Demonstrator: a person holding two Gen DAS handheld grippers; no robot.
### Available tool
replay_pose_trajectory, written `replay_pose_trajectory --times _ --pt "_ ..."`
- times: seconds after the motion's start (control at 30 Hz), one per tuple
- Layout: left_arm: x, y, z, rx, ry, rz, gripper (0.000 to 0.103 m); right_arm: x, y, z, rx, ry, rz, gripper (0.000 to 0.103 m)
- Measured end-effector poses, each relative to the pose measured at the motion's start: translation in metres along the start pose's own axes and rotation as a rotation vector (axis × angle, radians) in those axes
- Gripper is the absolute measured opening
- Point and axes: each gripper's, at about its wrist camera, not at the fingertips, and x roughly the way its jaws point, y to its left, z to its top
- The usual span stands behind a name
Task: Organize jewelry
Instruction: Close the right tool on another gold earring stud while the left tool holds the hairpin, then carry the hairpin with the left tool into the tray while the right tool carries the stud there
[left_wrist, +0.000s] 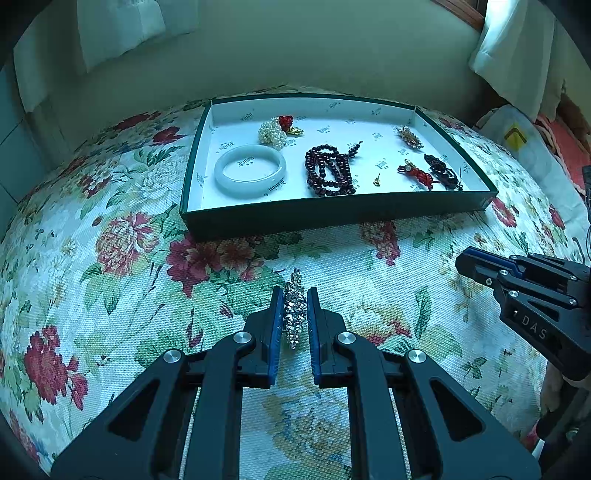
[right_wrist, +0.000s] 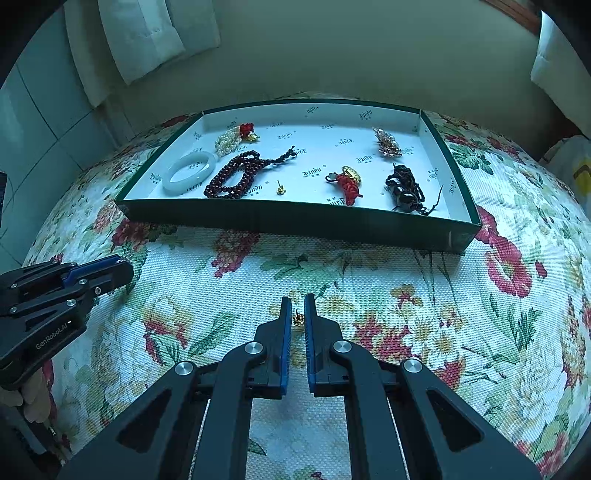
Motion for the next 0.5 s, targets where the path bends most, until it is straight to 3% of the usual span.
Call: replay_pose_trajectory --times 0.5 --pt "-0.012 -0.026 0.046 0.034 -0.087 -0.039 0.012 -0.026 -0.004 0.041 -0.022 -0.11 0.005 0.007"
